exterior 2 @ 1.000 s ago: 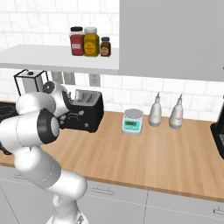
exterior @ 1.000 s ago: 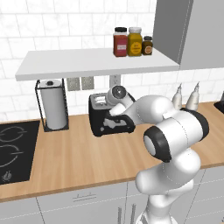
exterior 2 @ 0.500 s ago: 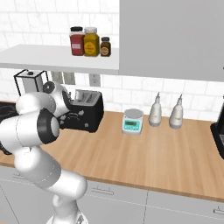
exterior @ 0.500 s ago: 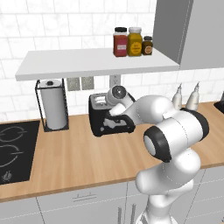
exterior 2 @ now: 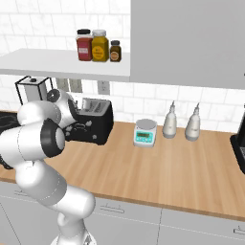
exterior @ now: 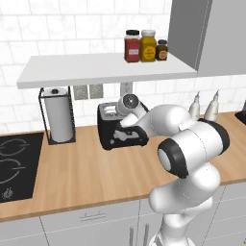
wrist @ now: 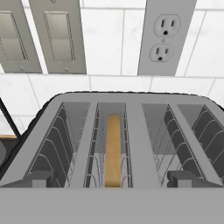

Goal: Start the toaster. Once the lever pops up, take the bread to the plate on the dining counter.

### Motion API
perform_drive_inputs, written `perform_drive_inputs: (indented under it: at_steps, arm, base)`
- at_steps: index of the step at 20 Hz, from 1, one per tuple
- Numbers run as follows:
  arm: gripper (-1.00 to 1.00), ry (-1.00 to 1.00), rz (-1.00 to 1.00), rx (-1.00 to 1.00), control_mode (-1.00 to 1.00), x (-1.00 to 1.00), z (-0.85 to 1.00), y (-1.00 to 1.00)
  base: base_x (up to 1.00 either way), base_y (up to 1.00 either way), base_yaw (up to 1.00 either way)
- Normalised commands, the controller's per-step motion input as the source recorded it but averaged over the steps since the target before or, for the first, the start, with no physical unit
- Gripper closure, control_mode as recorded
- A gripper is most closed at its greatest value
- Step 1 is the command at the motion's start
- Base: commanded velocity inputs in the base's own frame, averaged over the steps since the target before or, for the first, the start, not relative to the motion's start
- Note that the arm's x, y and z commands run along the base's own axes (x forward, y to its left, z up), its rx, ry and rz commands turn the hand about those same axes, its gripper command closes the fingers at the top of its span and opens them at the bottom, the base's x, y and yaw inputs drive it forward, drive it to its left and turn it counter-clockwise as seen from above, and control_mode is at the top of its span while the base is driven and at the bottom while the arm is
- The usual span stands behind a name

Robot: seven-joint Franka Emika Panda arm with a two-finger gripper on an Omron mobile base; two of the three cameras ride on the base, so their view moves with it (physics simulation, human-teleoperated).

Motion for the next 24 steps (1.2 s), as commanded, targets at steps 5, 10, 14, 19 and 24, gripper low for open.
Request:
perform_drive_inputs:
  at_steps: [5, 10, 14, 19, 24]
  arm:
    - [-1.0, 0.0, 0.0, 0.0, -1.0, 0.0, 0.0, 0.0]
    - [-1.0, 0.0, 0.0, 0.0, -1.0, 0.0, 0.0, 0.0]
    - [-1.0, 0.0, 0.0, 0.0, -1.0, 0.0, 0.0, 0.0]
    - [-1.0, 0.0, 0.0, 0.0, -1.0, 0.0, 0.0, 0.0]
    - [-1.0, 0.0, 0.0, 0.0, -1.0, 0.0, 0.0, 0.0]
  base:
    - [0.0, 0.0, 0.0]
    - [0.0, 0.0, 0.0]
    - [0.0, 0.0, 0.0]
    - [0.0, 0.0, 0.0]
    - [0.0, 0.0, 0.0]
